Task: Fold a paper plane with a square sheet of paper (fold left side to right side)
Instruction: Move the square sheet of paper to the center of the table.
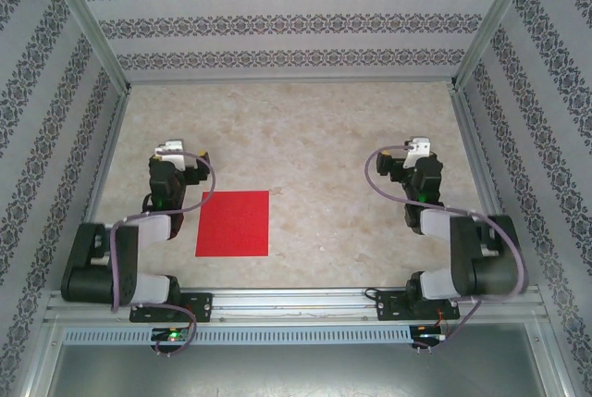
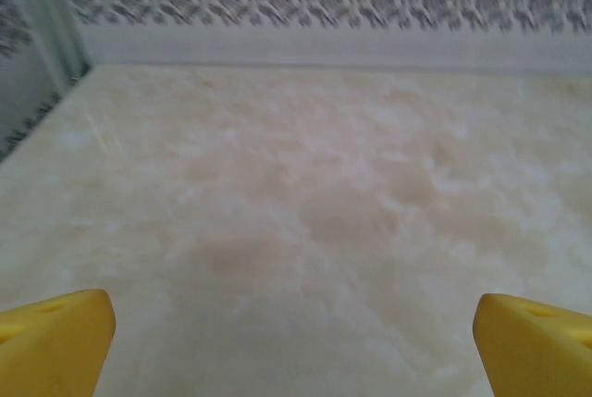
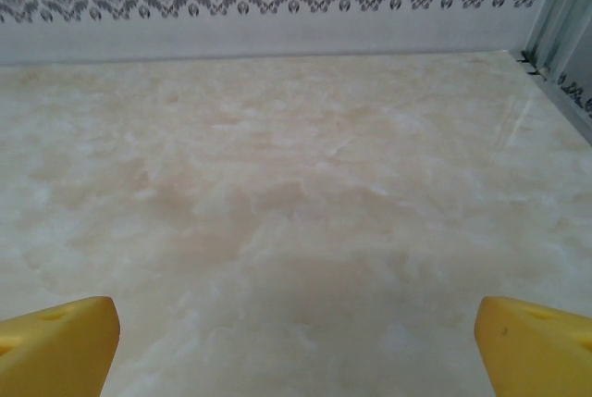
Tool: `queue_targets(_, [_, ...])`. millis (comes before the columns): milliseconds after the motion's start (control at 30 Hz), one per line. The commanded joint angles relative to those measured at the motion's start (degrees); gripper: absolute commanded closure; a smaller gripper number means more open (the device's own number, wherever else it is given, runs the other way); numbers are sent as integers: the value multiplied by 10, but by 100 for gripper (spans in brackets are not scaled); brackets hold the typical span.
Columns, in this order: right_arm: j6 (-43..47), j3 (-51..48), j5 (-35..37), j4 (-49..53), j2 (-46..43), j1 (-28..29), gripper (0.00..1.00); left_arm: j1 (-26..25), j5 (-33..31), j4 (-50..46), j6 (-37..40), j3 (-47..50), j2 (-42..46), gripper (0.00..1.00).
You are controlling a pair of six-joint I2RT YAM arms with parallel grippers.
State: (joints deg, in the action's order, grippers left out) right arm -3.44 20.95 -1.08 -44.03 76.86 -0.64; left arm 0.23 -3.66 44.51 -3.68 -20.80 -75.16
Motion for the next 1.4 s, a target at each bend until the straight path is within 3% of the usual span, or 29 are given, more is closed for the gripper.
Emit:
queue_targets(0, [-52,34,11,147,-96,-4,2,6,-52,-124,-104,-26,62,0])
queue_targets(167, [-169,44,-34,326,-229,-6,3,6,47,-270,-247,-74,140,0])
queue_targets(267, [-242,46,-91,424,-301,-6,3,7,103,-343,-289,-82,175,0])
queue_targets(467, [-391,3,-211,471,-396,-1,2,5,254,-524,-316,-141,179,0])
queue_targets(600, [-420,-1,-246,503,-391,27,2,-16,335,-635,-288,-183,164,0])
queue_targets(767, [-412,8,-192,517,-358,103,2,-80,354,-704,-271,-179,164,2])
queue_targets(1000, [-398,43,-105,521,-299,202,2,-146,349,-714,-273,-153,140,8])
queue_targets(1367, [-393,74,-54,511,-231,250,2,-179,353,-615,-304,-103,43,26])
